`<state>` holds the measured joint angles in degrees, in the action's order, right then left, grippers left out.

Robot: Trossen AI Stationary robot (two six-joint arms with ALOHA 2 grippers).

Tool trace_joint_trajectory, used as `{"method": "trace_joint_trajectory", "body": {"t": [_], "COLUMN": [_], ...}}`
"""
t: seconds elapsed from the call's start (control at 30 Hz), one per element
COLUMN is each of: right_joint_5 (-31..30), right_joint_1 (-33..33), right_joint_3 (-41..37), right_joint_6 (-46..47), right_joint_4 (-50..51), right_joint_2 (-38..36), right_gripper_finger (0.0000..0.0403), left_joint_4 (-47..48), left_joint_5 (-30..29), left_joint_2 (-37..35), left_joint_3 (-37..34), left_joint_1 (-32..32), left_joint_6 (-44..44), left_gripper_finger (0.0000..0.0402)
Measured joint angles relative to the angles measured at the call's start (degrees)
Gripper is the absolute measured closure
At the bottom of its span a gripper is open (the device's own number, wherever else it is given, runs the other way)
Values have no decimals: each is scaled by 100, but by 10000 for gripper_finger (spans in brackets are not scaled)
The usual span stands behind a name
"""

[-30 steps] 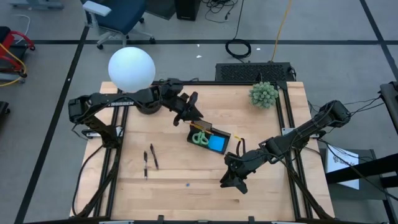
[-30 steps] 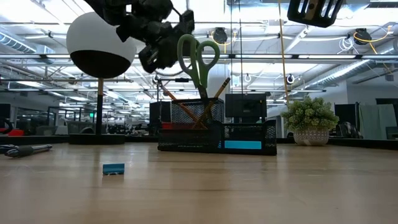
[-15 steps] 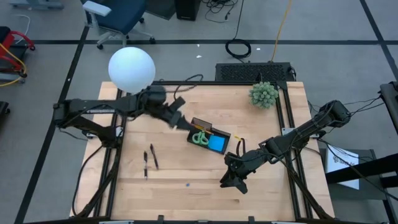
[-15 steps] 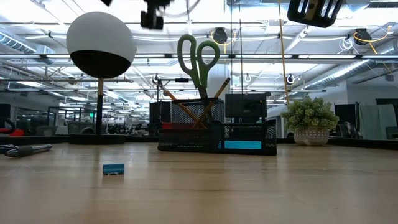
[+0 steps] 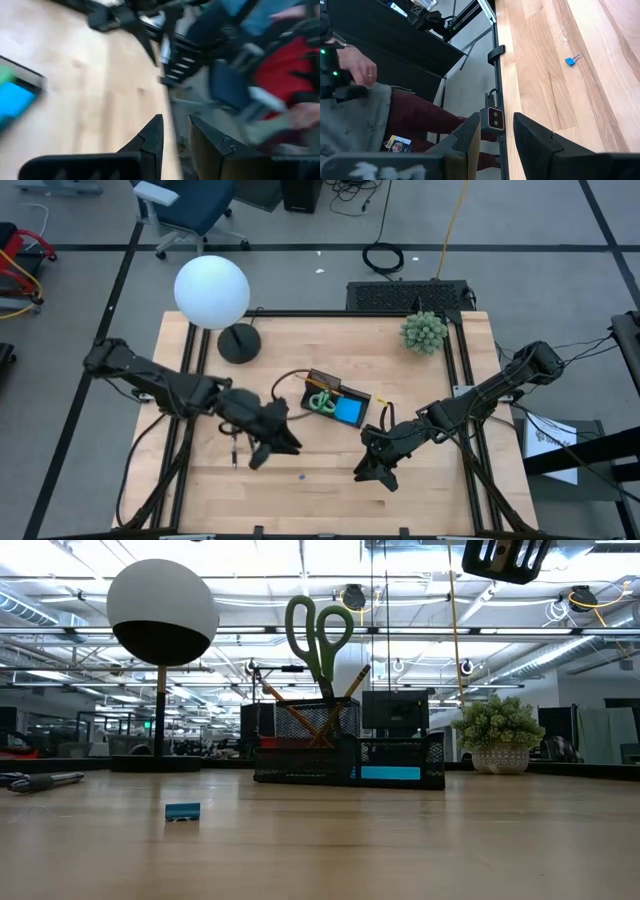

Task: Pick and place office supplies into organizer
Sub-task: Put the green scissors into the desk organizer

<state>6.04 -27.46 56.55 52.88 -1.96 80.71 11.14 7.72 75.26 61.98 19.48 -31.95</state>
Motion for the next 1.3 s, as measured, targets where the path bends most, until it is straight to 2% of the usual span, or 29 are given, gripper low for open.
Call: {"method": "trace_joint_trajectory", "body": {"t": [0.1, 0.2, 0.33, 0.6, 0.8, 0.97, 1.3], "right_joint_5": [0, 1, 0, 2, 0, 0, 2], "right_joint_1": [0, 0, 0, 0, 0, 0, 0], "right_joint_3": [0, 0, 0, 0, 0, 0, 0], "right_joint_6": [0, 0, 0, 0, 0, 0, 0], "right_joint_4": [0, 0, 0, 0, 0, 0, 0], "right_joint_2": [0, 0, 0, 0, 0, 0, 0], "right_gripper_finger": [298, 298, 298, 298, 298, 298, 298], "left_joint_4": [-34, 49, 133, 218, 267, 216, 169], "left_joint_5": [-816, -1364, -1701, -2703, -2769, -3065, -3042], "left_joint_2": [205, 460, 796, 1420, 1617, 1606, 1463], "left_joint_3": [0, 0, 0, 0, 0, 0, 7], "left_joint_1": [199, 241, 241, 141, -109, -314, -659], "left_joint_6": [500, 1095, 1805, 2577, 2709, 3108, 3180], "left_gripper_finger": [321, 321, 321, 321, 321, 321, 321]}}
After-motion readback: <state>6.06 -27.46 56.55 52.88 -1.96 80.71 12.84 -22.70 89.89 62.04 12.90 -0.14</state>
